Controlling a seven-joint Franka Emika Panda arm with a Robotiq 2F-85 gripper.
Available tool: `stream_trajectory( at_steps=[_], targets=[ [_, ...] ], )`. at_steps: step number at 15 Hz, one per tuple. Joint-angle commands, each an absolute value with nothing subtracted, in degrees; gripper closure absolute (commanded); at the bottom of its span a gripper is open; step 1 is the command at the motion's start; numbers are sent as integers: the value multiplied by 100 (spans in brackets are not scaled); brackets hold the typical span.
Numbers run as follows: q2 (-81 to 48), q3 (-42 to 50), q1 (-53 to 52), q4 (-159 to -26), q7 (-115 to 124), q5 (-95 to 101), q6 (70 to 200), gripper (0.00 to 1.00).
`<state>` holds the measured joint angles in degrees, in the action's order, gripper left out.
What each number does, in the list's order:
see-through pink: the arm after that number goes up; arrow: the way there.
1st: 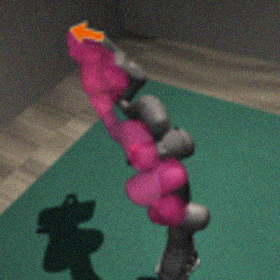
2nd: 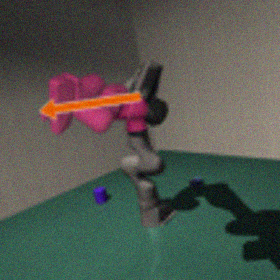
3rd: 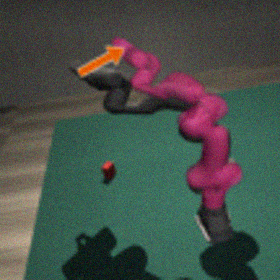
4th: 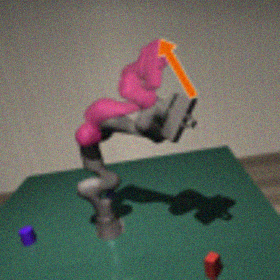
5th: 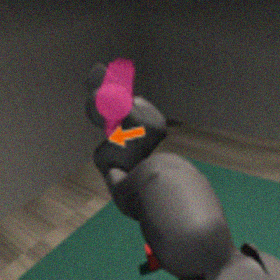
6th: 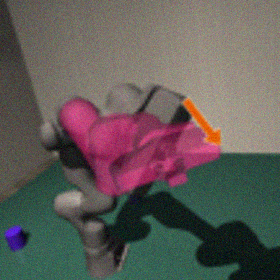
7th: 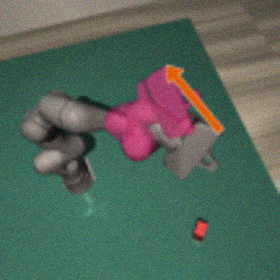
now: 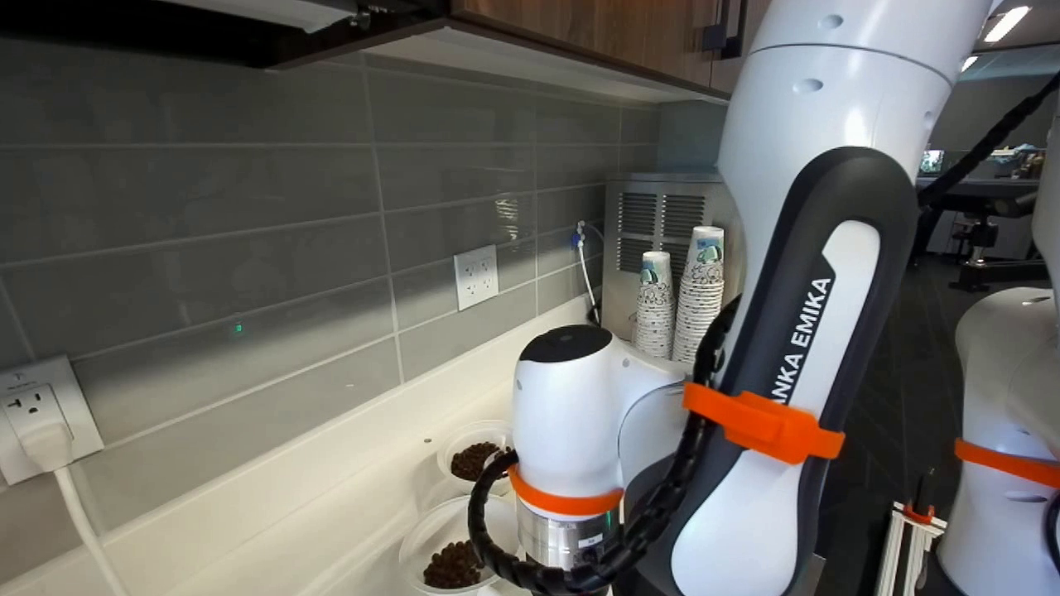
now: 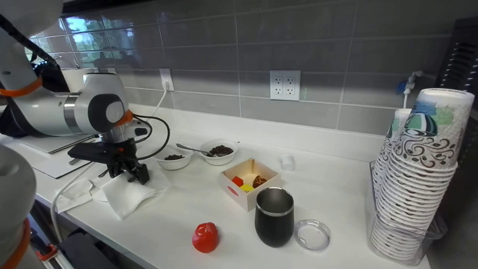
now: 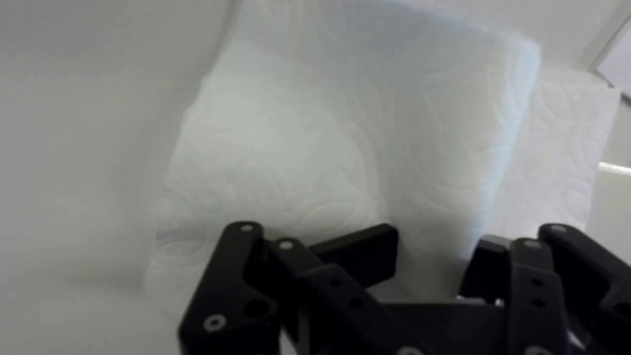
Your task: Wipe the counter top with the white cloth
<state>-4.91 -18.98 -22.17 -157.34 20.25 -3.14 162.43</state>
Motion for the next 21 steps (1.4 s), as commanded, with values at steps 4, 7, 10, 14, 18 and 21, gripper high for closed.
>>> stream_trajectory(
  at_steps=[4, 7, 10, 14, 18, 21],
  targets=[
    [-277, -2327, -2211, -15739, 1447, -1243, 15946, 100],
    [-37, -2392, -2179, -15720, 1350, -1529, 16064, 100],
    [305, -2361, -2192, -15807, 1084, -2058, 16301, 100],
    [412, -2162, -2205, -15711, 970, -2087, 16121, 100],
    [132, -2094, -2263, -15725, 618, -2304, 16046, 100],
    [-108, -2139, -2242, -15768, 270, -2583, 15867, 100]
  ],
)
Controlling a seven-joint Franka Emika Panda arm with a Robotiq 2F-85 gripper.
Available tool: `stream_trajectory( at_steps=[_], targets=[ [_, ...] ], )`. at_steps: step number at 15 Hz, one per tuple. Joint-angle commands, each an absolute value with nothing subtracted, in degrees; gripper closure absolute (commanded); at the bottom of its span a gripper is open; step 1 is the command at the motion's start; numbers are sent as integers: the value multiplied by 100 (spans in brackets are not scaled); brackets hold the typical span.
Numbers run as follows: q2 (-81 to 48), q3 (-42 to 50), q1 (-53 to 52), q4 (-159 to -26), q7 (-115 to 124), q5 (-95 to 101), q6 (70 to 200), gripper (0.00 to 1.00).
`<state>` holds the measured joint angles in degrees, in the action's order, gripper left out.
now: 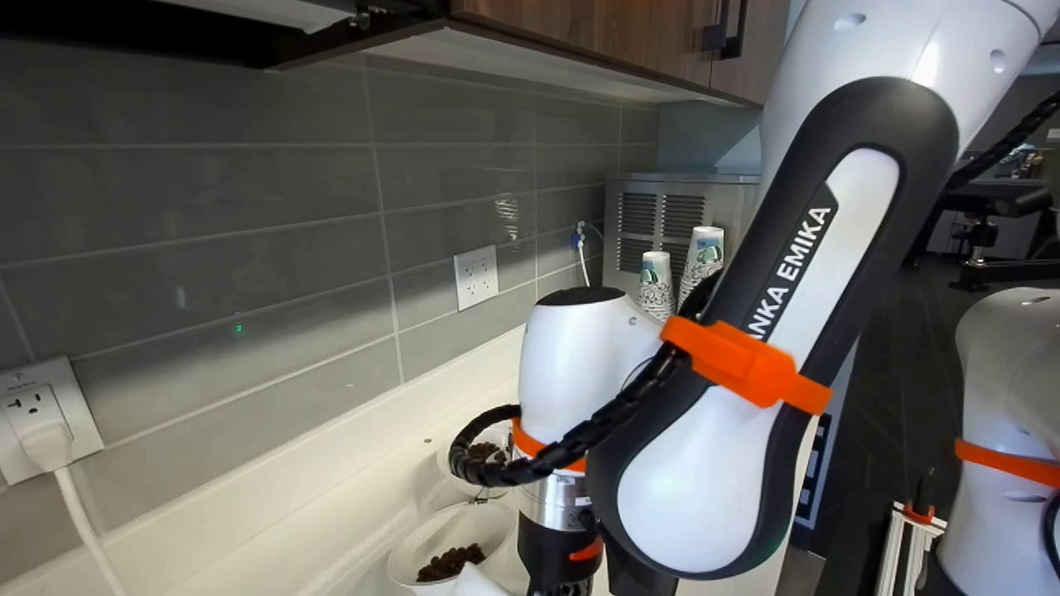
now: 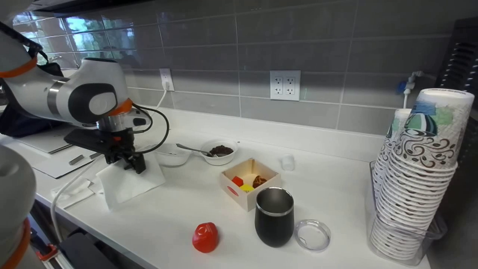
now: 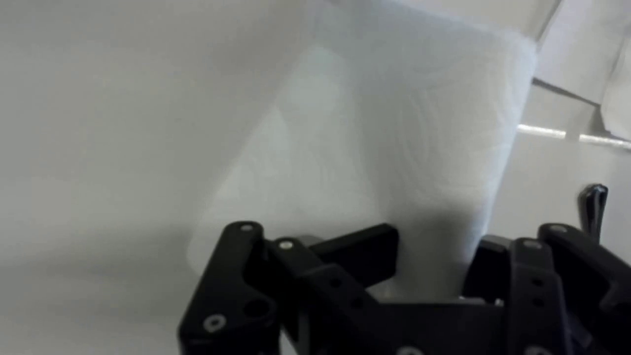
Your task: Wipe the counter top with the white cloth
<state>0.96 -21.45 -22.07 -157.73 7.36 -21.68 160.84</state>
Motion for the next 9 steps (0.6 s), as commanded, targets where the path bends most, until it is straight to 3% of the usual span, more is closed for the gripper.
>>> stream_trajectory(
  at_steps=[1, 5, 9],
  targets=[
    [-183, -2160, -2217, -15777, 94, -2761, 15739, 100],
    [-312, -2205, -1948, -15793, -1301, -4211, 14629, 100],
    [-264, -1939, -1745, -15792, -1416, -4134, 14347, 100]
  ],
)
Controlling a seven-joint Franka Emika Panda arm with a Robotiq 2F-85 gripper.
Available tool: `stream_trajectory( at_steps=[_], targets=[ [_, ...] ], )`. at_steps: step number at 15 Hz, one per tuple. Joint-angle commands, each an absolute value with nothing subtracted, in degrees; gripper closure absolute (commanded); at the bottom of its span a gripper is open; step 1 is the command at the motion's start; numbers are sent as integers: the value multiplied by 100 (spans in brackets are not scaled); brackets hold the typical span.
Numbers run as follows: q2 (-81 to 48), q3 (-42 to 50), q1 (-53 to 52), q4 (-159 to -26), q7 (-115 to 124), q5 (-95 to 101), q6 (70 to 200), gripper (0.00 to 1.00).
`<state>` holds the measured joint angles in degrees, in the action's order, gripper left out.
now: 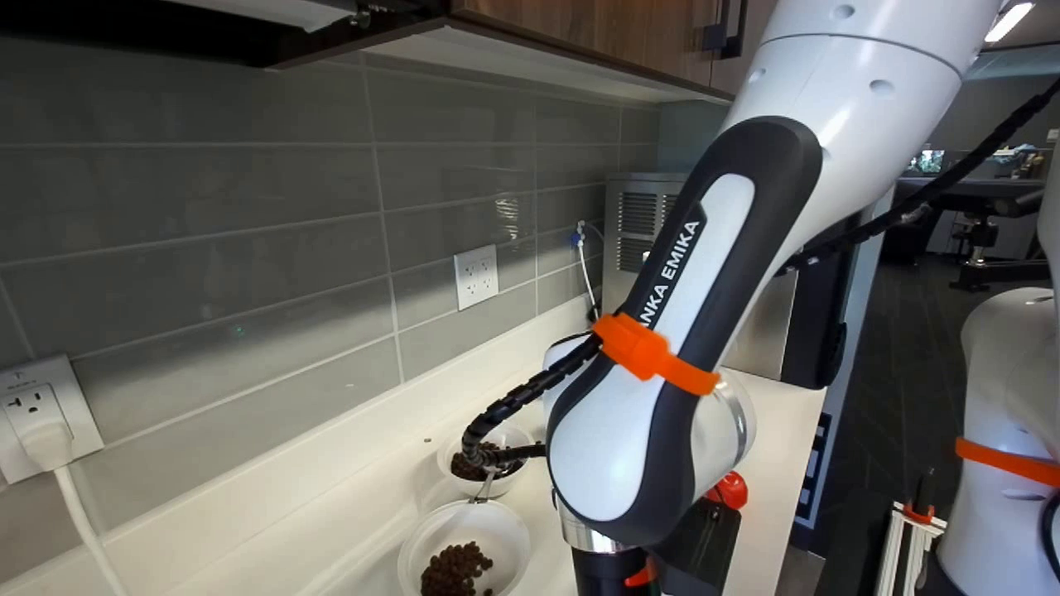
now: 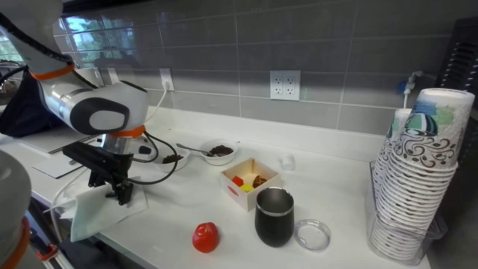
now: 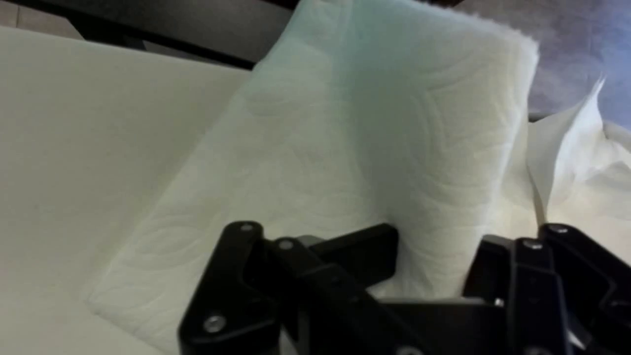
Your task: Wipe the counter top with the white cloth
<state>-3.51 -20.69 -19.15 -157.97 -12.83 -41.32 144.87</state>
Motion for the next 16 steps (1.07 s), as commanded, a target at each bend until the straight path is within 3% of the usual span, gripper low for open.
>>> stream_trajectory(
  at_steps=[1, 6, 16],
  targets=[
    [-270, -1878, -1721, -15789, -1238, -3919, 14555, 100],
    [-557, -1650, -1644, -15769, -566, -2633, 15690, 100],
    [-1250, -1915, -1351, -15778, -591, -2603, 16780, 100]
  ],
)
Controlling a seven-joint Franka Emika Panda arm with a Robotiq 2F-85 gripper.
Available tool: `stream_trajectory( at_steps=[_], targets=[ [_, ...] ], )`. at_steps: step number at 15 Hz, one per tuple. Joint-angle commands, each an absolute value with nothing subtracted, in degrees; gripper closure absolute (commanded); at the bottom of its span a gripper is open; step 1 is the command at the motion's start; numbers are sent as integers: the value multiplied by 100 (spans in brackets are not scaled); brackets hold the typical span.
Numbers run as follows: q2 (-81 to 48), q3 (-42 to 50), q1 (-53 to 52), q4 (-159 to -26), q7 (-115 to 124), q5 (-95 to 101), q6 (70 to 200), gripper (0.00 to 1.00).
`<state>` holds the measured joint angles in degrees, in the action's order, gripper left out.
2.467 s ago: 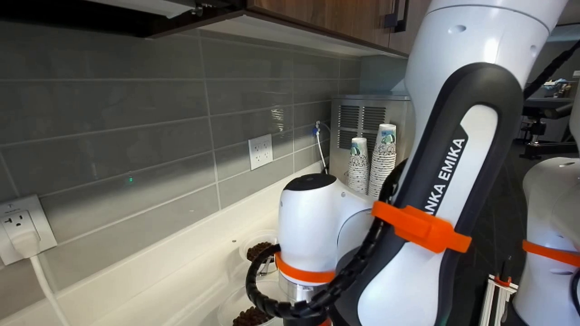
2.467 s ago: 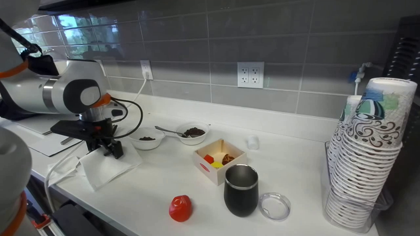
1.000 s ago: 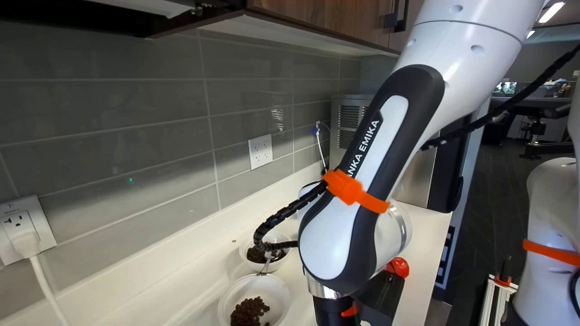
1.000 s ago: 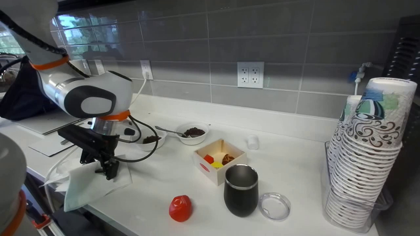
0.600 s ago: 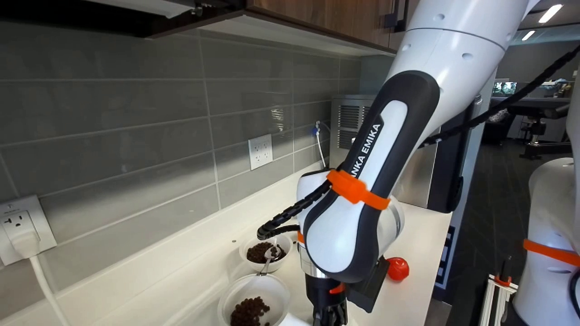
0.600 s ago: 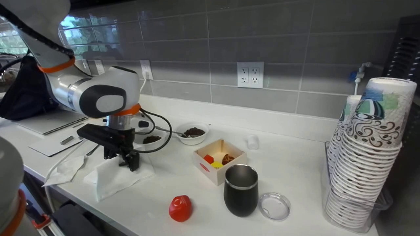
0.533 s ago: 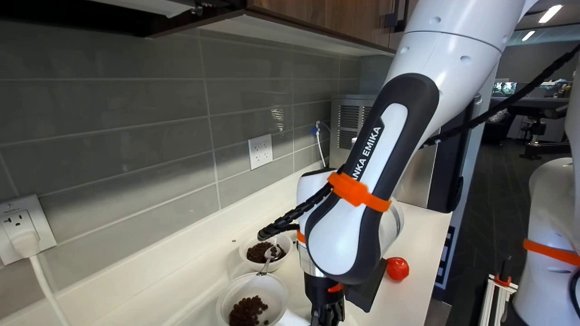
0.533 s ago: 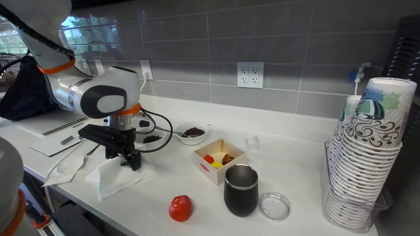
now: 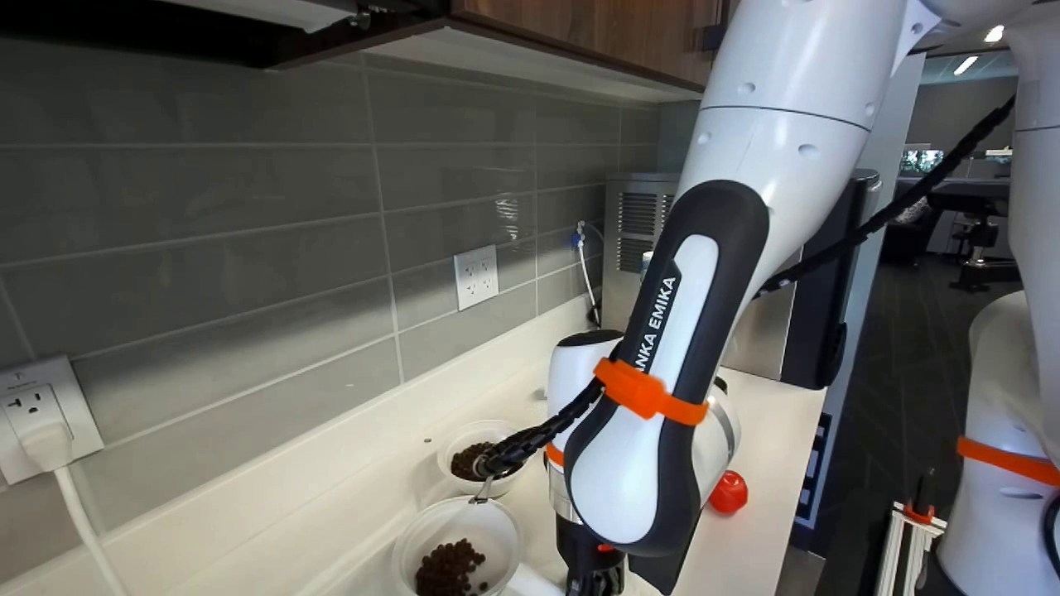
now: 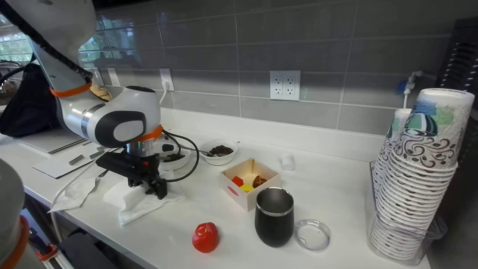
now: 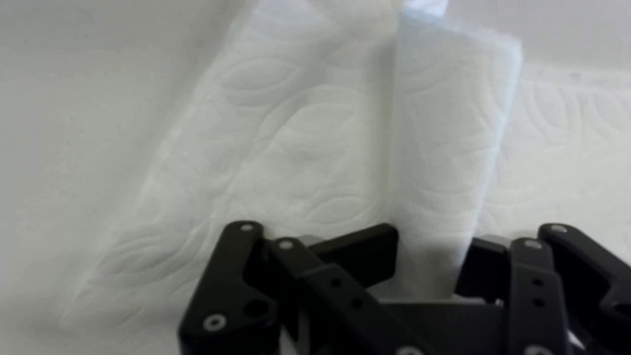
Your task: Wipe the counter top with the white cloth
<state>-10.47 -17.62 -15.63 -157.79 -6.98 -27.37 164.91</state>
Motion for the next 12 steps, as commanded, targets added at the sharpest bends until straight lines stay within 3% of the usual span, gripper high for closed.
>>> stream_trajectory(
  at_steps=[1, 12],
  targets=[
    [-1250, -1945, -1316, -15779, -580, -2600, 16796, 100],
    [-1124, -2488, -930, -15516, -814, -2973, 17047, 100]
  ],
)
